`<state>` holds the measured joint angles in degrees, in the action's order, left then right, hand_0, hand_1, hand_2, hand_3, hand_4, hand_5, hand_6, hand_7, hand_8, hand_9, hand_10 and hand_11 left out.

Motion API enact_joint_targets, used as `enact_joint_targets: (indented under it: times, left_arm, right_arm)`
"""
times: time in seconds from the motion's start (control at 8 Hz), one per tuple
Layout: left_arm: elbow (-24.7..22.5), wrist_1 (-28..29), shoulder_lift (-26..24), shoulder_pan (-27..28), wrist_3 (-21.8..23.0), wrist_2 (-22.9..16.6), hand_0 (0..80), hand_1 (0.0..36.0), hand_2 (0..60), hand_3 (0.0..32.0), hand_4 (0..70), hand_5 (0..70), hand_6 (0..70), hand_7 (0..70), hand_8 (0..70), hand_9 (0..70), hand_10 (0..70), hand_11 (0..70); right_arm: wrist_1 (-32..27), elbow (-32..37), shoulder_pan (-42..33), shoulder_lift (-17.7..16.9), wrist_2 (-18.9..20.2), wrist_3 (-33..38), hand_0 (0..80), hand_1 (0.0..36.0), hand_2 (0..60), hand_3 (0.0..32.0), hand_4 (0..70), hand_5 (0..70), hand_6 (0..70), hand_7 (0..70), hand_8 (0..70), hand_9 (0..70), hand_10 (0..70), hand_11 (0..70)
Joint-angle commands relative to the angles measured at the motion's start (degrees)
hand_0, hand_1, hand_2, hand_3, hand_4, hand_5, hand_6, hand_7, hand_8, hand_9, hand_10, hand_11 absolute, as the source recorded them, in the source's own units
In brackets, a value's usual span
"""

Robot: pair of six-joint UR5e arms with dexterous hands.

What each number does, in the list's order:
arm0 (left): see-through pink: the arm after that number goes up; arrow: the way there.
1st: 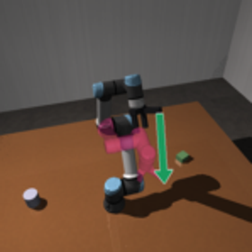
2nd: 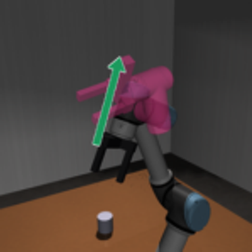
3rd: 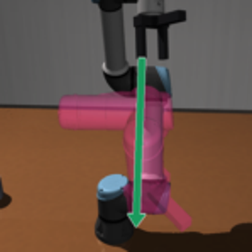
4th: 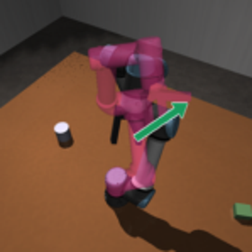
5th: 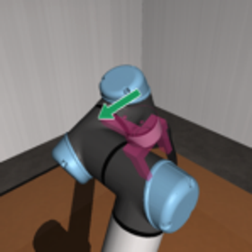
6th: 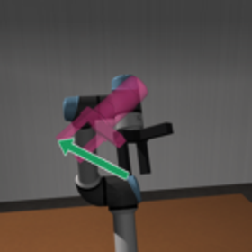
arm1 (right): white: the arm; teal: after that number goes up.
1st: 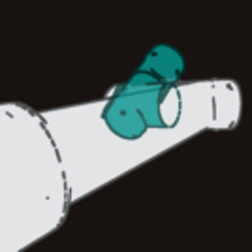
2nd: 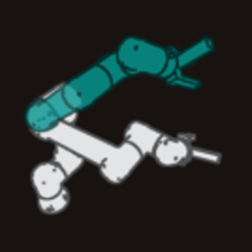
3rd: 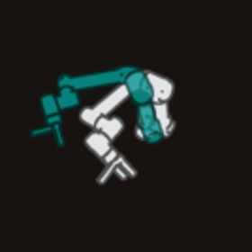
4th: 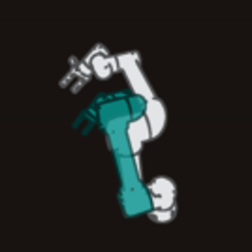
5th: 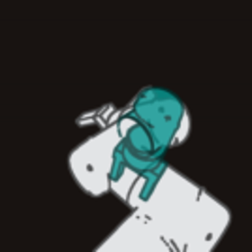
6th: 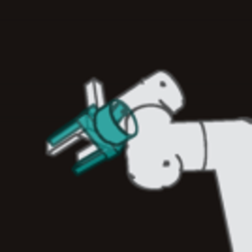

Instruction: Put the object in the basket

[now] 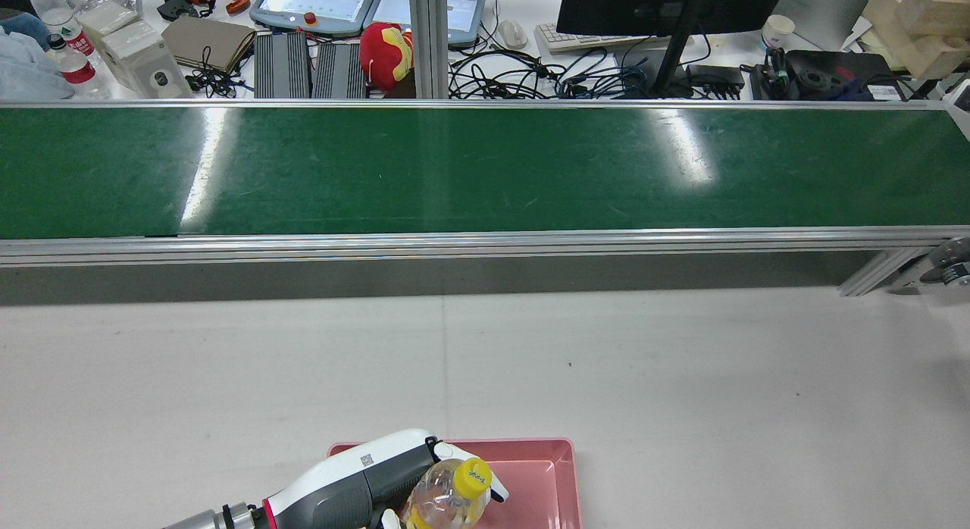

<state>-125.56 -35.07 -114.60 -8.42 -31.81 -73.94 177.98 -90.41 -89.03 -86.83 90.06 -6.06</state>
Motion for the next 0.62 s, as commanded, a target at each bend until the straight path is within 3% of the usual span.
enact_joint_targets:
  times: [0.0, 0.12, 0.38, 0.5]
  left_arm:
    - [1.9, 2.0, 0.3, 0.5, 0.1, 0.1, 61.0, 14.6, 0.0, 4.2, 3.5, 24.3, 0.0, 0.4, 8.2, 9.3, 6.1, 11.2]
    - [1.6, 2.1, 0.3, 0.2, 0.2, 0.0, 80.0, 6.2, 0.0, 6.8, 1.0, 20.8, 0.0, 0.0, 5.9, 6.2, 4.3, 8.5]
    - [1.2, 2.3, 0.3, -0.3, 0.4, -0.1, 65.1, 3.4, 0.0, 11.0, 0.0, 14.5, 0.0, 0.0, 4.3, 4.3, 3.1, 6.4]
    - [0.7, 2.3, 0.3, -0.5, 0.6, -0.1, 59.6, 1.2, 0.0, 11.6, 0.0, 13.3, 0.0, 0.0, 4.1, 4.1, 2.3, 5.1]
  right_arm:
    - [0.0, 0.0, 0.0, 0.0, 0.0, 0.0, 0.0, 0.0, 0.0, 0.0, 0.0, 0.0, 0.0, 0.0, 0.0, 0.0, 0.0, 0.0]
    - [0.0, 0.0, 0.0, 0.0, 0.0, 0.0, 0.0, 0.0, 0.0, 0.0, 0.0, 0.0, 0.0, 0.0, 0.0, 0.0, 0.0, 0.0]
    - [0.0, -0.1, 0.0, 0.0, -0.1, 0.0, 0.0, 0.0, 0.0, 0.0, 0.0, 0.0, 0.0, 0.0, 0.0, 0.0, 0.0, 0.0]
    - [0.0, -0.1, 0.0, 0.0, 0.0, 0.0, 0.0, 0.0, 0.0, 0.0, 0.0, 0.0, 0.0, 0.0, 0.0, 0.0, 0.0, 0.0]
